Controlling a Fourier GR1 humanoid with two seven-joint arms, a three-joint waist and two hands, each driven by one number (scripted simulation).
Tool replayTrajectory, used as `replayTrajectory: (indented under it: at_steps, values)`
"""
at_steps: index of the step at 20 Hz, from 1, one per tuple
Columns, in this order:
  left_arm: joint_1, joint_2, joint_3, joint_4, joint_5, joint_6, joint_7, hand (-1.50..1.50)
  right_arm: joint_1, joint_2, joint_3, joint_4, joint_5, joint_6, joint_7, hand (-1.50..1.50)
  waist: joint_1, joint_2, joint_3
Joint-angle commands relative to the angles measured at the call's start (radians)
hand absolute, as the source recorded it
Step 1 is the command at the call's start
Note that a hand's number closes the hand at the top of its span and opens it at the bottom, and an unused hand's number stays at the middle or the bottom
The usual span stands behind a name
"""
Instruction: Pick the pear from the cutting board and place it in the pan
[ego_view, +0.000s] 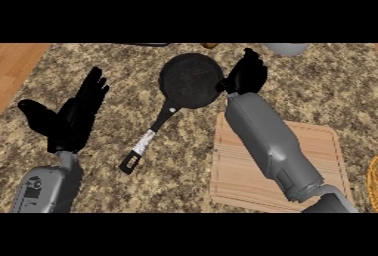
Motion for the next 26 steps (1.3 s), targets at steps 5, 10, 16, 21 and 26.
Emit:
replayTrajectory:
  at_steps: [5, 10, 16, 21, 26]
  values:
    - [0.037, 0.042, 0.048, 0.002, 0.036, -0.037, -0.006, 0.0, 0.066, 0.009, 0.015, -0.134, -0.06, -0.413, 0.102, -1.5, -0.034, -0.019, -0.001]
    - [0.062, 0.025, 0.047, 0.022, 0.017, -0.01, -0.006, 0.0, 0.205, 0.009, 0.165, -0.321, -0.094, -0.569, 0.131, -1.5, -0.067, -0.032, -0.001]
    - [0.065, 0.028, 0.071, -0.004, 0.005, 0.024, -0.014, 0.0, 0.456, 0.01, 0.391, -0.622, -0.086, -0.669, 0.13, -1.5, -0.108, -0.04, -0.001]
    - [0.056, 0.027, 0.074, 0.024, -0.002, 0.022, -0.031, 0.0, 0.619, 0.01, 0.507, -0.774, 0.117, -0.663, 0.222, -1.5, -0.127, -0.035, -0.003]
    - [0.105, 0.029, 0.083, -0.01, 0.007, 0.01, -0.04, 0.0, 0.801, 0.01, 0.492, -0.934, 0.341, -0.585, 0.298, -1.5, -0.123, -0.032, -0.002]
